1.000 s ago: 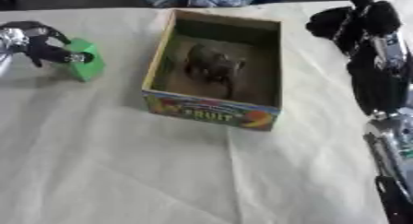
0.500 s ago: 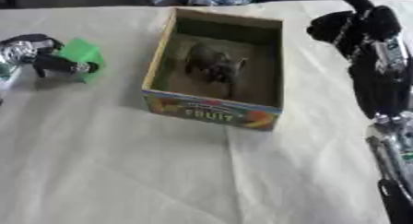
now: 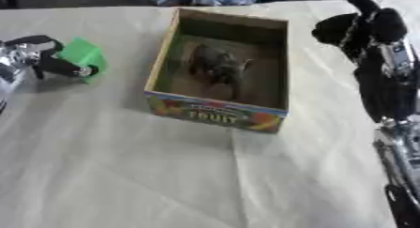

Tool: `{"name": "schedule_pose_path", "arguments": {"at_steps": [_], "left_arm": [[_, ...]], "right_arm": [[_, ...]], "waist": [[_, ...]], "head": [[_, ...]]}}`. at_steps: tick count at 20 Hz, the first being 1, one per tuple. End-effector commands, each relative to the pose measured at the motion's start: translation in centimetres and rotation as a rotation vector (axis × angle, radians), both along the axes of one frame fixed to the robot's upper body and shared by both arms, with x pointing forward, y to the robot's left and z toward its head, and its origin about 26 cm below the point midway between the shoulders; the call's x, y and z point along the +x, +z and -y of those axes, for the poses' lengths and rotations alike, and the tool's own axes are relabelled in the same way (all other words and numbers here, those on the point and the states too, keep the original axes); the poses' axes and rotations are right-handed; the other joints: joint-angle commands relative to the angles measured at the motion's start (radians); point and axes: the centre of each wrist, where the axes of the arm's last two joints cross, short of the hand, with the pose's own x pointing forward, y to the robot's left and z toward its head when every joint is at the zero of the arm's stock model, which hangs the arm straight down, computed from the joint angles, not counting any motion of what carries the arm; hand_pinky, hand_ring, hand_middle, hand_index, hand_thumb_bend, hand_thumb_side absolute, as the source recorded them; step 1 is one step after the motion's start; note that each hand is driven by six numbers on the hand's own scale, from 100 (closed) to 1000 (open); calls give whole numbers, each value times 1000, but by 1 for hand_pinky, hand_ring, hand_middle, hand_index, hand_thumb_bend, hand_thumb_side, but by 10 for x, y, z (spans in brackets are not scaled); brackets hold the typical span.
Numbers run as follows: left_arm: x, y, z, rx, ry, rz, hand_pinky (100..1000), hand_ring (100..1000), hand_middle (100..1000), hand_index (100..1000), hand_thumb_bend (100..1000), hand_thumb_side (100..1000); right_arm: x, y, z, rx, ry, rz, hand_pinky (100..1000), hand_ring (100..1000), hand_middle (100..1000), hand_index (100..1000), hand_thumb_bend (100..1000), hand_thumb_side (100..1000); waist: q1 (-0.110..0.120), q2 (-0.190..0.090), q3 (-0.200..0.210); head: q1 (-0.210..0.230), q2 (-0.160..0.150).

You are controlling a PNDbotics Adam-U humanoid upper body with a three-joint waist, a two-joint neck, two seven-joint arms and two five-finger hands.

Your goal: Pick up objects on the table and place them in the box.

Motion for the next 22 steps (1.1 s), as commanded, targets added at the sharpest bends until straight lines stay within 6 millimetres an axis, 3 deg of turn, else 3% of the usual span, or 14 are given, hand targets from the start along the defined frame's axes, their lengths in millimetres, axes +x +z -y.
{"name": "schedule_pose_path", "arguments": {"at_steps": [1, 5, 10, 22], "left_arm": [[0, 14, -2, -12, 22, 44, 522, 746, 1000, 575, 271, 617], [0, 15, -1, -27, 31, 55, 487, 714, 1000, 470, 193, 555], [-1, 17, 0, -42, 31, 58, 452, 674, 1000, 415, 107, 431], [-10, 48, -4, -58, 40, 158, 355, 577, 1000, 319, 100, 261]], "right_arm": [[-3, 7, 0, -20, 3, 27, 805, 737, 666, 988, 396, 1000], [-3, 7, 0, -17, 4, 16, 805, 737, 666, 990, 395, 1000], [-3, 7, 1, -14, 3, 15, 805, 737, 666, 989, 395, 1000], [-4, 8, 2, -5, -6, 13, 806, 739, 664, 987, 396, 1000]], "waist": [[-1, -18, 0], [0, -19, 1], [0, -22, 1], [4, -39, 9]], "head": [[2, -9], [2, -6], [2, -7], [-3, -7]]}}
